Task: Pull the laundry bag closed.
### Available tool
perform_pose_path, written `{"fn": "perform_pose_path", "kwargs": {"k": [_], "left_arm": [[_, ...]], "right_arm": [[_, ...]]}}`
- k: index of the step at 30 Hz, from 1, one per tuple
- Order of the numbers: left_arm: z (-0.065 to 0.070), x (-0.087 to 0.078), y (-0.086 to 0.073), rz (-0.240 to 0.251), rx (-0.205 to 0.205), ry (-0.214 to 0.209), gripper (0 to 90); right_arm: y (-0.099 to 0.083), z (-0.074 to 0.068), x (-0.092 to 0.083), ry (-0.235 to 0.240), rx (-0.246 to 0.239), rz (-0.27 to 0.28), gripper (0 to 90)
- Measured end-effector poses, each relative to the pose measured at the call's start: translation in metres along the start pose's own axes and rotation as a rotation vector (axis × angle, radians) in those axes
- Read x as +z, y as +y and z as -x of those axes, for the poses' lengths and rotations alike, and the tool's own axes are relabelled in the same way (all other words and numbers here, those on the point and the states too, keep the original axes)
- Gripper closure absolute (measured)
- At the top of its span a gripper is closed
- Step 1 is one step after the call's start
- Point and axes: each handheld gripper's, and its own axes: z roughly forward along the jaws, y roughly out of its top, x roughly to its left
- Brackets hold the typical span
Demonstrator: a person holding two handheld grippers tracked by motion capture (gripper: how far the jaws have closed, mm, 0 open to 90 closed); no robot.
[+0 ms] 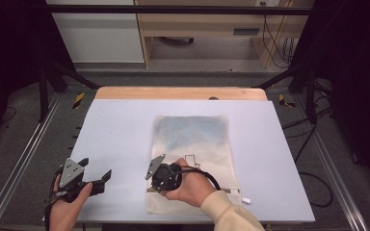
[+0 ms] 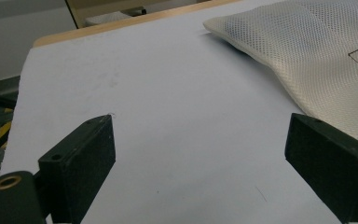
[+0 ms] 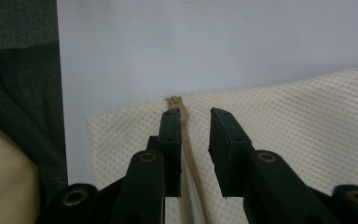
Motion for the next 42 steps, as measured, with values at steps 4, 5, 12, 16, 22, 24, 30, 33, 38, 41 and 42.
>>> {"fn": "perform_pose_path", "kwargs": {"k": [4, 5, 12, 16, 22, 24, 30, 33, 38, 41, 42], "left_arm": [[0.002, 0.001, 0.001, 0.000, 0.006, -0.009, 8.3], [0.002, 0.002, 0.001, -0.002, 0.009, -0.013, 8.3], [0.004, 0.002, 0.002, -0.004, 0.017, -0.023, 8.3], [0.004, 0.003, 0.002, -0.006, 0.018, -0.026, 8.3], [0.005, 0.003, 0.002, -0.008, 0.021, -0.034, 8.3], [0.007, 0.003, 0.002, -0.013, 0.025, -0.042, 8.3], [0.017, 0.002, 0.001, -0.052, 0.033, -0.096, 8.3], [0.022, 0.001, 0.001, -0.060, 0.042, -0.118, 8.3], [0.042, 0.004, 0.000, -0.102, 0.072, -0.202, 7.9], [0.048, 0.006, 0.000, -0.111, 0.080, -0.219, 7.6], [0.053, 0.009, 0.000, -0.120, 0.080, -0.242, 7.5]], "right_arm": [[0.005, -0.002, 0.014, 0.023, -0.002, -0.014, 74.0], [0.006, -0.002, 0.017, 0.030, -0.008, -0.020, 73.6], [0.009, -0.002, 0.032, 0.061, -0.001, -0.057, 72.4], [0.009, 0.001, 0.035, 0.053, 0.012, -0.076, 72.4], [0.009, 0.003, 0.038, 0.088, 0.029, -0.082, 81.0], [0.010, 0.003, 0.036, 0.096, 0.032, -0.082, 81.7], [0.013, 0.006, 0.028, 0.108, 0.040, -0.073, 81.7], [0.016, 0.006, 0.023, 0.109, 0.032, -0.074, 81.8], [0.024, 0.008, 0.013, 0.099, 0.015, -0.069, 81.8], [0.025, 0.008, 0.011, 0.101, 0.016, -0.073, 81.9], [0.025, 0.009, 0.010, 0.102, 0.016, -0.072, 81.8]]}}
